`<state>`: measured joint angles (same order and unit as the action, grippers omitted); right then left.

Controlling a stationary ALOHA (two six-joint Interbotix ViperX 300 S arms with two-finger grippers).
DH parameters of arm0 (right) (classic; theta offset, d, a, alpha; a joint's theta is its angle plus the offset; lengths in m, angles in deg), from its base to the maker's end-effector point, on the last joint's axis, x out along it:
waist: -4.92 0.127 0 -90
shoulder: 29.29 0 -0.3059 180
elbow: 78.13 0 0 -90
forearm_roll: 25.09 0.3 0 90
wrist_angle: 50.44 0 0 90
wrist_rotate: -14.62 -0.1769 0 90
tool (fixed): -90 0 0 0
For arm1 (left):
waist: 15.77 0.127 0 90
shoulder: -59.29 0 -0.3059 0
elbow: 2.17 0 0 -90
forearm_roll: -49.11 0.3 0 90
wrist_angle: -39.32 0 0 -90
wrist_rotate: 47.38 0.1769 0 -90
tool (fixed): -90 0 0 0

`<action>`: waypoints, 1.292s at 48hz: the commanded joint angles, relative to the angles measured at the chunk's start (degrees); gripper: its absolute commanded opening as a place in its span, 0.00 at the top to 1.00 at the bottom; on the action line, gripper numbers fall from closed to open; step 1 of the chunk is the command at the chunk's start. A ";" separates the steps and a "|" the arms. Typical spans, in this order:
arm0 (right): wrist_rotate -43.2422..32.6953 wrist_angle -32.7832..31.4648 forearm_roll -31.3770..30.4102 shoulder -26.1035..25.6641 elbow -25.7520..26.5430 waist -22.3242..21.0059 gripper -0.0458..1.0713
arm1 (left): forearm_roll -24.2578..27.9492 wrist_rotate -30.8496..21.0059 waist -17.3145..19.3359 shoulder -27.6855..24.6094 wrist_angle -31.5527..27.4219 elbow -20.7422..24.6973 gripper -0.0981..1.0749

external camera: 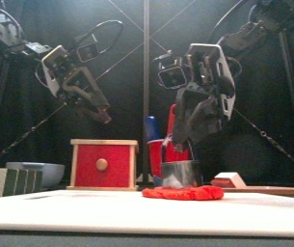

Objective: Grip cookie cutter with both hands

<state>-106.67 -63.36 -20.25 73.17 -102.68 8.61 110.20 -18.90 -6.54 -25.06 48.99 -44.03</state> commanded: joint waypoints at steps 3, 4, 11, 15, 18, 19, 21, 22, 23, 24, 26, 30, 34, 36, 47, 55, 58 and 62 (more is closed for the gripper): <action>-0.09 0.18 0.09 -1.23 0.35 -0.09 0.30 | -0.09 0.18 0.18 -0.79 0.26 0.97 0.15; -0.09 0.18 0.09 -1.23 0.35 -0.18 0.29 | -0.09 0.18 0.18 -1.05 0.26 1.14 0.15; 0.00 0.09 -0.18 -2.37 -0.09 -0.18 0.19 | 0.00 1.14 0.09 -1.85 0.26 1.58 0.15; 0.00 0.09 -0.44 -3.34 -0.35 -0.09 0.16 | -0.09 2.55 -0.09 -1.85 0.70 1.85 0.15; 0.09 0.09 -0.62 -4.48 -0.70 -0.09 0.15 | -0.09 3.96 -0.09 -1.93 1.67 2.02 0.15; 0.09 0.09 -0.70 -5.01 -0.88 -0.09 0.15 | -0.09 4.57 -0.18 -1.85 2.20 2.02 0.15; 0.00 0.09 -1.05 -6.42 -1.41 -0.09 0.15 | 0.00 5.98 -0.09 -1.93 3.43 1.93 0.15; 0.00 0.18 -1.14 -6.94 -1.76 -0.09 0.15 | -0.09 6.68 -0.09 -1.93 4.13 1.85 0.15; 0.00 0.26 -1.32 -7.65 -2.11 -0.09 0.15 | -0.09 7.47 -0.09 -1.93 5.01 1.85 0.15; 0.00 0.35 -1.32 -8.26 -2.46 -0.09 0.15 | -0.09 8.09 0.09 -2.11 5.98 1.85 0.15; -0.09 0.70 -1.41 -9.58 -3.34 -0.09 0.15 | -0.18 9.67 0.26 -2.55 7.91 1.85 0.15; -0.18 2.20 -0.97 -11.87 -5.62 0.00 0.15 | -1.32 13.10 0.53 -3.96 12.30 1.85 0.15; -0.35 5.80 0.18 -13.62 -8.61 0.09 0.15 | -3.16 16.00 1.23 -5.80 15.03 1.85 0.15; -0.26 7.65 1.14 -13.97 -9.93 0.09 0.15 | -4.83 17.93 1.85 -7.12 16.79 1.85 0.15; -0.09 16.52 3.25 -14.59 -16.44 1.05 0.15 | -12.30 27.51 3.16 -12.13 23.20 2.02 0.15; 0.79 18.11 -0.26 -16.17 -17.49 0.53 0.15 | -16.96 32.34 3.25 -12.83 24.87 2.02 0.15; 0.79 18.19 -3.43 -17.31 -17.40 -0.44 0.15 | -18.46 33.49 3.25 -12.83 25.14 2.02 0.15; 0.79 18.19 -6.06 -18.37 -17.75 -1.58 0.15 | -19.51 34.10 2.99 -12.83 25.31 1.93 0.15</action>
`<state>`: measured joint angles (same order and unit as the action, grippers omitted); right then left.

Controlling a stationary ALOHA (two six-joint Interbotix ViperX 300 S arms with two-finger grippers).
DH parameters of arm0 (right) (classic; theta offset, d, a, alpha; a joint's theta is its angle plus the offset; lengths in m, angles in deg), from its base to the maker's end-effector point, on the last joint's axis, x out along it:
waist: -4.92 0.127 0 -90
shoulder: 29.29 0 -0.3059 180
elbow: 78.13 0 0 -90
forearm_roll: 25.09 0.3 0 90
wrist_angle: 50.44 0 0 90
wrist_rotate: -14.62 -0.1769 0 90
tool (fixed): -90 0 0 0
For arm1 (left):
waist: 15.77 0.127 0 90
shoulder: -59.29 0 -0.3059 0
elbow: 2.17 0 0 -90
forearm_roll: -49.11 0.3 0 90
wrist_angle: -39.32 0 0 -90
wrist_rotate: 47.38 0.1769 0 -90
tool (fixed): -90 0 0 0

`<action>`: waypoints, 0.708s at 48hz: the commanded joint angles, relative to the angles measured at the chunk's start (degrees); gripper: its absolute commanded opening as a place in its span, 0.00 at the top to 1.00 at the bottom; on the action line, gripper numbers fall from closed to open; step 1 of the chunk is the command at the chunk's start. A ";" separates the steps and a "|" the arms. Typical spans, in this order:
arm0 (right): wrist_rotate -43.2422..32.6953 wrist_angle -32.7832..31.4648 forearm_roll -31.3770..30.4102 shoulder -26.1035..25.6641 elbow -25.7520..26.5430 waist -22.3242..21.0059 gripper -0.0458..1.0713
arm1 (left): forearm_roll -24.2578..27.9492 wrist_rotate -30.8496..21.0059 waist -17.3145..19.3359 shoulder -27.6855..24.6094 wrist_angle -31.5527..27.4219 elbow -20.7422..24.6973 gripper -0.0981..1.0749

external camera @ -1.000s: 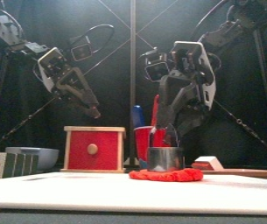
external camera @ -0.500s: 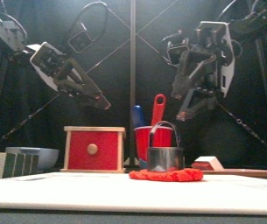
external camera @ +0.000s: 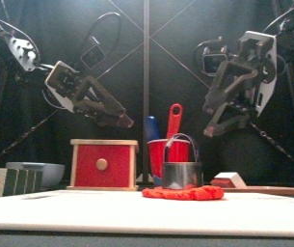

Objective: Grip cookie cutter with both hands

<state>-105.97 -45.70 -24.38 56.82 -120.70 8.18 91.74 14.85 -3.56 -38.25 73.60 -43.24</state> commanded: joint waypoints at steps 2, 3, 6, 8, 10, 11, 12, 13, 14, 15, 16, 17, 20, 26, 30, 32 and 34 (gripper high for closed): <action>0.09 0.53 -2.81 -2.37 0.09 -1.58 0.15 | -1.32 0.35 -0.09 0.18 0.79 1.23 0.15; 0.00 0.62 -3.16 -2.55 0.00 -1.85 0.15 | -1.41 0.35 -0.18 0.09 0.88 1.32 0.15; 0.00 0.79 -3.52 -2.64 -0.26 -1.85 0.15 | -1.41 0.44 -0.35 -0.26 1.49 1.32 0.15; 0.00 0.97 -3.69 -2.64 -0.62 -1.85 0.15 | -1.41 0.44 -0.35 -0.70 2.02 1.23 0.15; 0.00 0.97 -3.96 -2.64 -0.97 -1.85 0.15 | -1.41 0.44 -0.26 -1.05 2.64 1.23 0.15; 0.00 0.79 -4.13 -2.64 -1.14 -2.02 0.15 | -1.41 0.44 -0.18 -1.32 2.90 1.23 0.15; 0.00 0.70 -4.39 -2.72 -1.23 -2.02 0.15 | -1.41 0.44 0.00 -1.49 3.16 1.23 0.15; 0.09 0.70 -4.66 -2.81 -1.41 -2.29 0.15 | -1.41 0.44 0.00 -1.67 3.34 1.32 0.15; 0.09 0.70 -5.19 -2.90 -1.49 -2.46 0.15 | -1.32 0.53 0.00 -1.85 3.52 1.32 0.15; 0.09 0.70 -6.06 -2.90 -1.58 -2.90 0.15 | -1.41 0.53 0.00 -2.02 3.78 1.41 0.15; 0.09 0.79 -6.86 -2.99 -1.49 -3.08 0.15 | -1.41 0.53 0.09 -2.20 3.96 1.58 0.15; 0.09 0.79 -7.65 -2.99 -1.49 -3.25 0.15 | -1.32 0.44 0.09 -2.37 4.04 1.67 0.15; 0.09 0.79 -9.84 -3.25 -1.14 -3.96 0.15 | -1.32 0.53 0.26 -2.90 4.39 2.11 0.15; 0.00 0.88 -11.43 -3.43 -0.35 -4.92 0.15 | -1.32 0.44 0.18 -3.43 4.39 2.55 0.15; 0.00 1.76 -10.63 -3.25 -0.62 -4.75 0.15 | -1.23 0.53 0.00 -3.69 4.66 2.81 0.15; 0.00 2.02 -9.67 -3.08 -0.88 -4.57 0.15 | -1.32 0.53 0.00 -3.87 4.92 2.81 0.15; 0.00 2.02 -8.61 -3.08 -1.23 -4.22 0.15 | -1.32 0.53 -0.09 -4.13 5.19 2.72 0.15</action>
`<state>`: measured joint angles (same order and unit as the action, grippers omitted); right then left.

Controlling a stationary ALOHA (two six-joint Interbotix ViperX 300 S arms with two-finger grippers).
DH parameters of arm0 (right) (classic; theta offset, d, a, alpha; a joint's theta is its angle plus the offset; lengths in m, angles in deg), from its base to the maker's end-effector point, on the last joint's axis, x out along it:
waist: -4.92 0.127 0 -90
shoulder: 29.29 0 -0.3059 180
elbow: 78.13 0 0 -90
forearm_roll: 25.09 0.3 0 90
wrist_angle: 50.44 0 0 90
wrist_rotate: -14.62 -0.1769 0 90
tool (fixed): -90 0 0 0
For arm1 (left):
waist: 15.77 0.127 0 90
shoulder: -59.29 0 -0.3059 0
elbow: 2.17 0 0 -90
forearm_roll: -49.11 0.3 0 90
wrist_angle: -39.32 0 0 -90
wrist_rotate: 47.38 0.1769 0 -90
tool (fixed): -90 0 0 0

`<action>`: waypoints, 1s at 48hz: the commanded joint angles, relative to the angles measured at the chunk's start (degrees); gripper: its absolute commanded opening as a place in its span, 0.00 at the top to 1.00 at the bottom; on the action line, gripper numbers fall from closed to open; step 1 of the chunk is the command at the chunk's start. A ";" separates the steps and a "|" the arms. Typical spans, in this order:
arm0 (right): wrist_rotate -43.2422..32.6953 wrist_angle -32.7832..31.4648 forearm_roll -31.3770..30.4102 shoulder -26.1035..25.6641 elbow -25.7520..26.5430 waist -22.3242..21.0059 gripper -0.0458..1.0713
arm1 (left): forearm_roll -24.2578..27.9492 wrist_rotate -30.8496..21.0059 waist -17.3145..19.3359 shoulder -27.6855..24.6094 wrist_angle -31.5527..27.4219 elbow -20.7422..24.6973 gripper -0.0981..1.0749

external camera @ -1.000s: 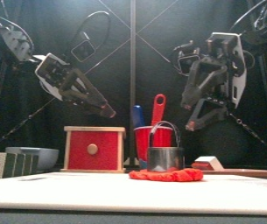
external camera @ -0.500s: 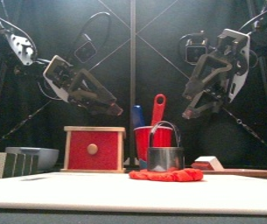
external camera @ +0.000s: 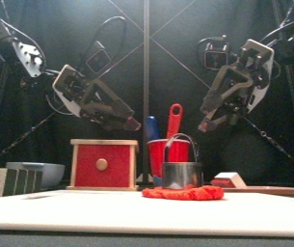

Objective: Grip cookie cutter with both hands

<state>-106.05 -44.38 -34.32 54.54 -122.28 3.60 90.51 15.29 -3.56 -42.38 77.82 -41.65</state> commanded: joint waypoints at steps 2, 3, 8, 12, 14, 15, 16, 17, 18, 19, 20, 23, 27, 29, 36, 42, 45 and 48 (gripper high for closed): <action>0.09 0.70 2.29 -1.05 -0.09 0.88 0.15 | 0.18 0.18 0.00 -0.26 1.32 1.14 0.15; 0.09 0.70 2.81 -1.14 -0.35 0.97 0.15 | 0.26 0.18 0.09 -0.44 1.49 1.14 0.15; 0.09 0.26 4.31 -2.02 -1.41 1.49 0.15 | 0.62 0.18 0.35 -1.14 2.46 1.32 0.15; 0.09 -0.97 3.78 -3.52 -1.05 1.23 0.15 | 0.70 0.18 0.62 -1.49 2.99 1.67 0.15; 0.09 -1.05 3.25 -4.31 -0.79 1.14 0.15 | 0.79 0.18 0.70 -1.49 3.08 1.85 0.15; 0.09 -1.05 2.90 -4.57 -0.53 1.14 0.15 | 0.79 0.18 0.70 -1.58 3.08 1.93 0.15; 0.09 -0.97 2.72 -4.83 -0.35 1.14 0.15 | 0.88 0.18 0.70 -1.67 3.08 2.02 0.15; 0.09 -1.05 2.72 -4.92 -0.18 1.14 0.15 | 0.97 0.18 0.70 -1.58 3.08 2.11 0.15; 0.09 -1.14 2.72 -5.01 0.00 1.49 0.15 | 0.97 0.18 0.62 -1.67 3.08 2.20 0.15; 0.00 -1.23 2.90 -4.92 0.09 1.58 0.15 | 0.97 0.18 0.53 -1.58 3.16 2.29 0.15; 0.00 -1.32 3.16 -4.83 0.26 1.76 0.15 | 0.97 0.18 0.35 -1.67 3.08 2.29 0.15; 0.00 -1.49 4.66 -4.22 0.26 2.72 0.15 | 0.97 0.18 0.26 -1.67 3.16 2.37 0.15; 0.00 -1.67 6.68 -3.34 0.35 4.04 0.15 | 1.05 0.18 0.18 -2.11 3.52 2.72 0.15; -0.09 -1.67 7.29 -3.08 0.26 4.39 0.15 | 1.05 0.18 0.26 -2.37 3.69 2.81 0.15; -0.09 -1.41 7.91 -2.11 0.35 4.66 0.15 | 1.05 0.18 0.53 -3.78 4.48 3.60 0.15; -0.09 -0.18 7.38 -1.23 0.88 5.10 0.15 | 1.14 0.18 0.18 -4.83 4.92 4.39 0.15; -0.09 0.09 7.73 -0.62 1.14 5.63 0.15 | 1.23 0.18 0.18 -4.92 5.01 4.48 0.15; -0.09 0.18 8.09 0.00 1.41 6.06 0.15 | 1.41 0.18 0.18 -4.92 5.01 4.48 0.15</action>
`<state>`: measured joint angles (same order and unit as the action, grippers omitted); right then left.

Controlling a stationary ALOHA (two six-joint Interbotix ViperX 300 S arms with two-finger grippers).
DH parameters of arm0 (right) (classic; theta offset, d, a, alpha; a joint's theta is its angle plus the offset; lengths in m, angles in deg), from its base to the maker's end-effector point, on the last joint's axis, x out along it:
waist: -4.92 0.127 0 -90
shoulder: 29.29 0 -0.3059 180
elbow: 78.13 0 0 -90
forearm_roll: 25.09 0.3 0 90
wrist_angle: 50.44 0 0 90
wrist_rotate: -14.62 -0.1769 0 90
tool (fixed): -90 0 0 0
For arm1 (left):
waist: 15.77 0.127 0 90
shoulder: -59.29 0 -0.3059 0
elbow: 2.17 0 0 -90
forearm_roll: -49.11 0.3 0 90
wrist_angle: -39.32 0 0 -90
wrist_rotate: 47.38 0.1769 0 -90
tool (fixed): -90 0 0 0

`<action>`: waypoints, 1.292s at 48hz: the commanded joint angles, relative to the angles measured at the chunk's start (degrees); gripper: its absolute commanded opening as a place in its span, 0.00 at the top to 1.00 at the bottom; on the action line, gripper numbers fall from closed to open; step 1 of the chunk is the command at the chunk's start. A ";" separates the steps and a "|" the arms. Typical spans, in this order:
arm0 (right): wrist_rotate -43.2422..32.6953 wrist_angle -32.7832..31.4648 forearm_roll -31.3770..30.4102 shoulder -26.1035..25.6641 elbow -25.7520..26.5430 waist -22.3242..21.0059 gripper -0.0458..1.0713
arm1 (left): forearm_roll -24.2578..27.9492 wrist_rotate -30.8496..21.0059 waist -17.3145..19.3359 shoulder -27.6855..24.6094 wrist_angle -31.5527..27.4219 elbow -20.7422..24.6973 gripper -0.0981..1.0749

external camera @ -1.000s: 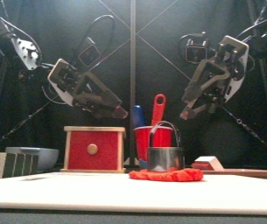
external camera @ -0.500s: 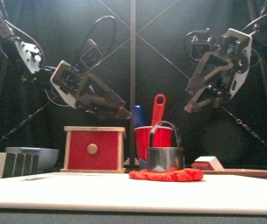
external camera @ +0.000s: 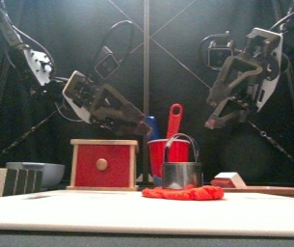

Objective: Grip cookie cutter with both hands

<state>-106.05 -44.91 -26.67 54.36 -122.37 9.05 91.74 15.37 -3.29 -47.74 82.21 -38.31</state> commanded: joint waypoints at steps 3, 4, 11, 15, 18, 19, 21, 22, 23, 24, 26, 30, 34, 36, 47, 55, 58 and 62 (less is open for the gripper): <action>-0.09 0.62 1.67 1.05 1.76 1.14 0.15 | 0.18 0.09 -0.09 0.44 0.62 1.14 0.15; -0.09 0.70 2.02 1.32 1.85 1.32 0.15 | 0.18 0.09 -0.09 0.44 0.62 1.14 0.15; -0.09 -1.58 2.99 2.11 2.81 1.32 0.15 | 0.44 0.09 -0.09 0.44 0.62 1.32 0.15; -0.18 -5.54 3.43 1.58 4.39 1.23 0.15 | 0.44 0.09 -0.09 0.44 0.62 1.32 0.15; -0.35 -8.35 3.60 1.41 5.89 0.97 0.15 | 0.44 0.09 -0.09 0.44 0.62 1.32 0.15; -0.44 -9.32 3.52 1.32 6.42 0.79 0.15 | 0.44 0.09 -0.18 0.44 0.62 1.32 0.15; -0.53 -11.87 3.43 1.14 7.82 0.18 0.15 | 0.35 0.09 -0.18 0.44 0.62 1.32 0.15; -0.53 -13.18 3.34 1.05 8.53 -0.18 0.15 | 0.35 0.09 -0.09 0.44 0.62 1.41 0.15; -0.44 -14.50 3.08 0.88 9.32 -0.44 0.15 | 0.35 0.09 -0.09 0.44 0.62 1.41 0.15; -0.53 -15.73 2.64 0.70 10.02 -0.62 0.15 | 0.35 0.09 -0.09 0.44 0.62 1.41 0.15; -0.70 -17.93 1.76 0.44 11.51 -0.79 0.15 | 0.35 0.09 -0.09 0.44 0.62 1.49 0.15; -0.79 -20.65 -0.09 0.26 14.33 -0.88 0.15 | 0.35 0.09 -0.09 0.44 0.62 1.49 0.15; -0.79 -20.65 -1.58 0.44 15.56 -0.79 0.15 | 0.26 0.09 -0.09 0.35 0.62 1.49 0.15; -0.88 -20.65 -2.46 0.62 15.91 -1.05 0.15 | 0.35 0.09 -0.09 0.35 0.62 1.49 0.15; -3.16 -24.70 -7.91 0.70 16.70 -3.43 0.15 | 0.44 0.09 -0.09 0.18 0.62 1.41 0.15; -10.90 -33.75 -17.75 0.70 19.34 -4.39 0.15 | 0.44 0.09 0.09 0.09 0.62 1.58 0.15; -14.68 -37.88 -21.97 0.44 20.30 -4.04 0.15 | 0.35 0.09 0.09 0.09 0.62 1.58 0.15; -19.78 -40.69 -27.33 0.00 20.83 -2.81 0.15 | 0.35 0.09 0.26 0.09 0.62 1.58 0.15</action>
<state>-122.58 -83.23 -49.61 55.95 -103.38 5.19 92.18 15.37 -3.29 -48.00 82.21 -37.87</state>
